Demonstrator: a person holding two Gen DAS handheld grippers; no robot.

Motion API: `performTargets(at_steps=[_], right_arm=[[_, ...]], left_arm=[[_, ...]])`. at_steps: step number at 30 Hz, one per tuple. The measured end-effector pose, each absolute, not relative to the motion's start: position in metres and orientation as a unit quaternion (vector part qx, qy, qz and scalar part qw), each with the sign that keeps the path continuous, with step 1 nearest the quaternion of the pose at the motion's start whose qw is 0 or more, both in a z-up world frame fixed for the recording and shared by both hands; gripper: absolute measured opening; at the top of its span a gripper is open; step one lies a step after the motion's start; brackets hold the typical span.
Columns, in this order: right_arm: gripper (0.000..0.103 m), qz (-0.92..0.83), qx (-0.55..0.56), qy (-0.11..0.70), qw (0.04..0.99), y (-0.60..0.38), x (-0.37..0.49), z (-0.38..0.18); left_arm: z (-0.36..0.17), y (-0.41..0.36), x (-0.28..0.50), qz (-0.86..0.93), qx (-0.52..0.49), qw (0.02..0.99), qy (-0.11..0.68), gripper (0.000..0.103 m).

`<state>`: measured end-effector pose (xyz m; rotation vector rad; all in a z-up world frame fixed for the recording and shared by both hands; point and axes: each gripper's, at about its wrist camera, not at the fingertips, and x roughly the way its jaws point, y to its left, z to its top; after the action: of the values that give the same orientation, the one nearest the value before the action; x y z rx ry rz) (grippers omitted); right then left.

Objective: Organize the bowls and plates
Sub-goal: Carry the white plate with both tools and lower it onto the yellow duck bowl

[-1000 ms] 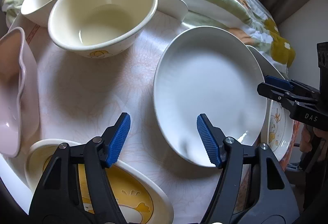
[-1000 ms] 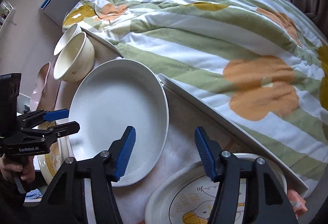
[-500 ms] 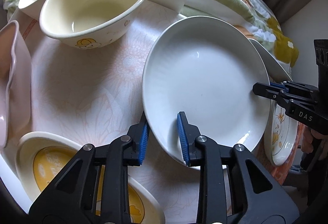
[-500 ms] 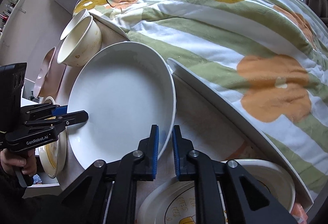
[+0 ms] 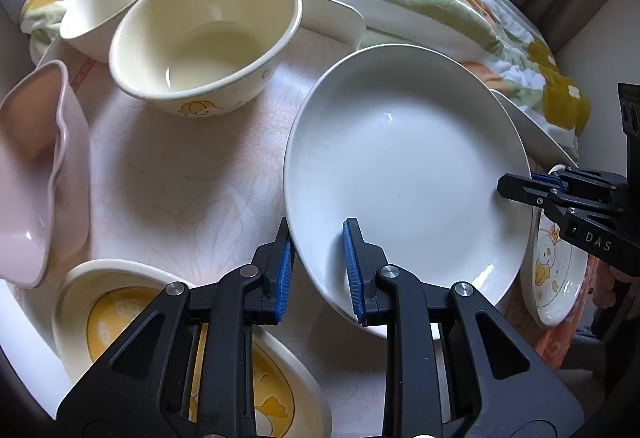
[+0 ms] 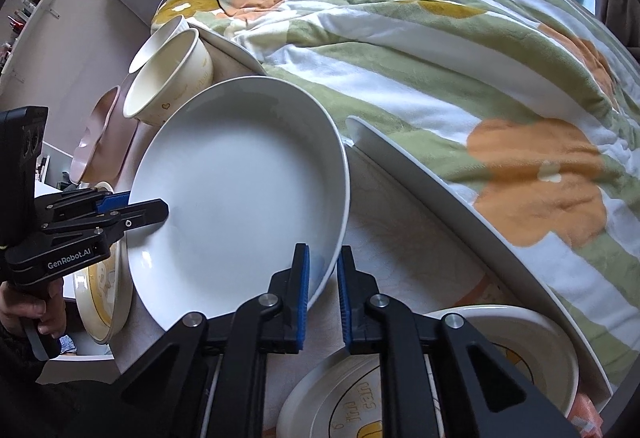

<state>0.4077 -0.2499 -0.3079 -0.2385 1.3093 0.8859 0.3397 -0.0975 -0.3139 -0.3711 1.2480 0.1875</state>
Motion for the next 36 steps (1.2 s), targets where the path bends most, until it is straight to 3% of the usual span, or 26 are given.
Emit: performTargets(at_steps=[22,36], right_arm=[[0.012,0.341,-0.058,0.543,0.765,-0.246,0.327,-0.201],[0.012,0.214,0.071,0.548,0.806,-0.198,0.189,-0.209]], left_arm=[[-0.209,-0.071,0.279,0.013,-0.123,0.839,0.53,0.021],[-0.219,0.001,0.202,-0.102,-0.04,0.831,0.545,0.021]])
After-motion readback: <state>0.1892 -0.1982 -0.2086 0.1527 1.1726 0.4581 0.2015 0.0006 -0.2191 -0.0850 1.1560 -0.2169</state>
